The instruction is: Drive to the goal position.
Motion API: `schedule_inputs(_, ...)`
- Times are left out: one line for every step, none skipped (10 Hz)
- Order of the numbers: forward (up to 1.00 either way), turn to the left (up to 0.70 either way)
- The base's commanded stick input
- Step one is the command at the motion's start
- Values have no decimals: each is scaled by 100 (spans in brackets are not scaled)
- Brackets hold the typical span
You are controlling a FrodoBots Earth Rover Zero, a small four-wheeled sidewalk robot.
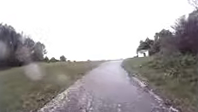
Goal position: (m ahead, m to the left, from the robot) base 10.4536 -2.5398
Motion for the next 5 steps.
schedule_inputs(70, 0)
schedule_inputs(70, 0)
schedule_inputs(70, 0)
schedule_inputs(70, 0)
schedule_inputs(70, 0)
